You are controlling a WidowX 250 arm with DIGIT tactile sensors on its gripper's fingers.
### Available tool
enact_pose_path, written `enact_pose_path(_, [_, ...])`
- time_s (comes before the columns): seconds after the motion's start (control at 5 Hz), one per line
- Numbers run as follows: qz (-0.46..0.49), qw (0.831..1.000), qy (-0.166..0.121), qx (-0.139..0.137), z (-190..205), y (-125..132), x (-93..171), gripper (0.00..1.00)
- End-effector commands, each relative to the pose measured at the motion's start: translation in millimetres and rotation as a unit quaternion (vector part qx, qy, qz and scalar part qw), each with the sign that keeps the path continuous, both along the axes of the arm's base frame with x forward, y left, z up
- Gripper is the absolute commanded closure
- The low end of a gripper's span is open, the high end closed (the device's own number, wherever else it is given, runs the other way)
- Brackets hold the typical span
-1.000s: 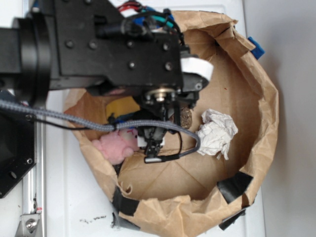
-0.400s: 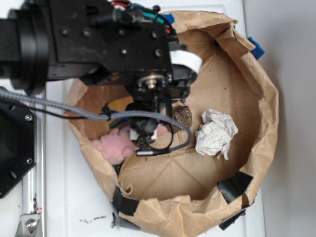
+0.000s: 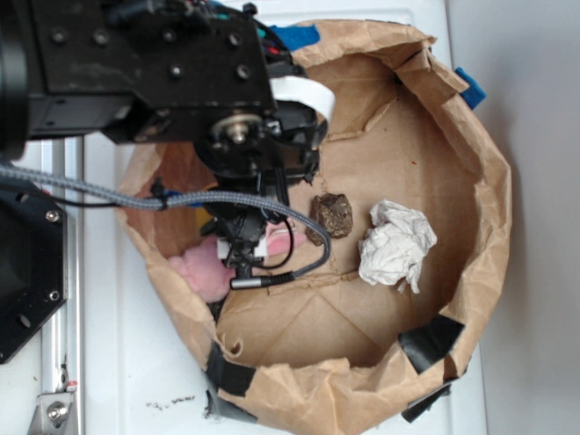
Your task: Grab the green sponge.
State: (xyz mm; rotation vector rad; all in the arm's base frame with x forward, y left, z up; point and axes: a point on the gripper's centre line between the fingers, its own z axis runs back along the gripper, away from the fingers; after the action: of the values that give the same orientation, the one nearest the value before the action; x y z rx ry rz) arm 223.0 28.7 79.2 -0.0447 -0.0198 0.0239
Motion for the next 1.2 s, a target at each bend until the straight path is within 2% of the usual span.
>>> enact_pose_path(0.0, [0.039,0.999,-0.031,-0.01,0.6,-9.7,-11.3,0.0])
enact_pose_path(0.2, [0.027,0.999,-0.031,-0.016,4.3,-13.5,-23.9,0.0])
enact_pose_path(0.6, [0.034,0.999,-0.033,-0.01,-1.5,-20.0,-32.6,0.0])
enact_pose_path(1.0, [0.038,0.998,-0.04,0.003,-5.4,-34.8,-52.6,0.0])
